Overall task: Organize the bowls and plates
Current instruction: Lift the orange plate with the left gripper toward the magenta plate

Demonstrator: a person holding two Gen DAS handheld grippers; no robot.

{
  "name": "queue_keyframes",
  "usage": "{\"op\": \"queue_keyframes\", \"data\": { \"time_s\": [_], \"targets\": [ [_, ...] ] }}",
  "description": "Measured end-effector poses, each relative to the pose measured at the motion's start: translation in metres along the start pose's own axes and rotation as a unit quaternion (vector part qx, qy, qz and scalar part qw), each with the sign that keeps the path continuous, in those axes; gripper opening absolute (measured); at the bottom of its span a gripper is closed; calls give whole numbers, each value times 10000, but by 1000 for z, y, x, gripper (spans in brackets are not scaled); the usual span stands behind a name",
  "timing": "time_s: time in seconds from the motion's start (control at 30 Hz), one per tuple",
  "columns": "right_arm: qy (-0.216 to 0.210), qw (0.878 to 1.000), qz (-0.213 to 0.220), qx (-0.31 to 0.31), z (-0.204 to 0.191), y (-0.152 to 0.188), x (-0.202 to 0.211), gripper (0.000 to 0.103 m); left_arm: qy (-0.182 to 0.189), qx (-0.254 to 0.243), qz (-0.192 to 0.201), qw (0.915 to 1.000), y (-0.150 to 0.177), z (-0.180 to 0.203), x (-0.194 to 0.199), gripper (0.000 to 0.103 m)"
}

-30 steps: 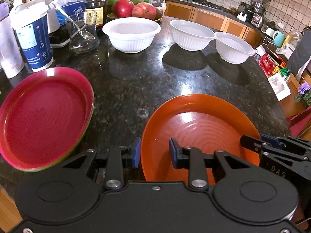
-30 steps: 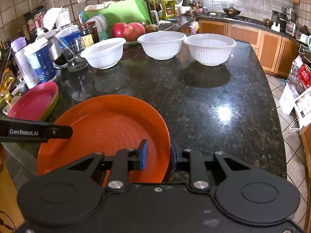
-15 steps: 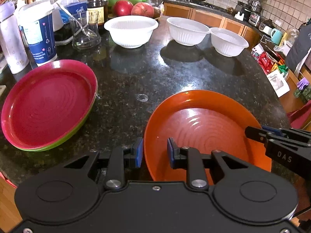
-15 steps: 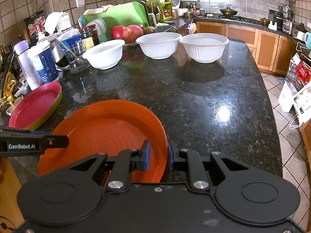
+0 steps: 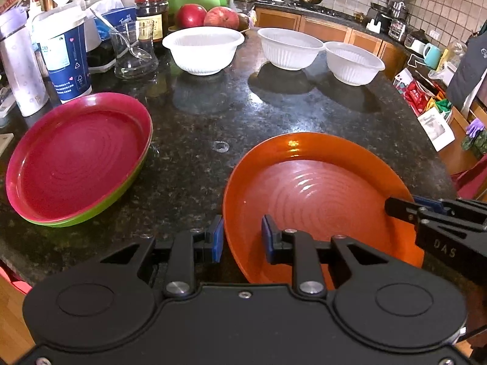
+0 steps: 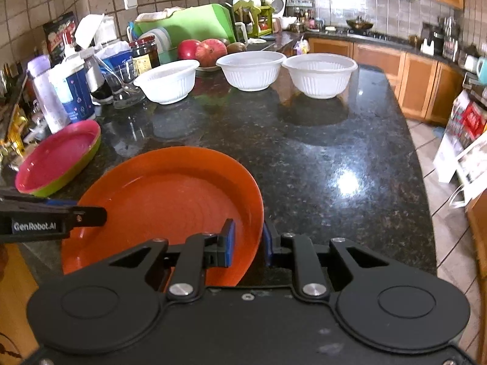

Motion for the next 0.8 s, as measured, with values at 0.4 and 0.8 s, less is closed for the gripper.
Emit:
{"op": "queue_keyframes", "data": {
  "time_s": [0.4,0.8],
  "targets": [
    [-53,9998,179,-67,-3,-14,5,21,3,26,331,9994,-18,-4,14,33],
    [-174,9994,301,75,-45,-42,0,21,-130,136,539,9984,-36,-44,26,33]
  ]
}}
Point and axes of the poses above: each gripper's, at about its wrist camera, not at the fingertips, and x roughly against the way its jaws point, z to its right, y to its underside, the point moved 10 cm from there along -x, roughly the way its jaws point, and after that the axes turned 2 degrees about x, right-handed, at the moved point
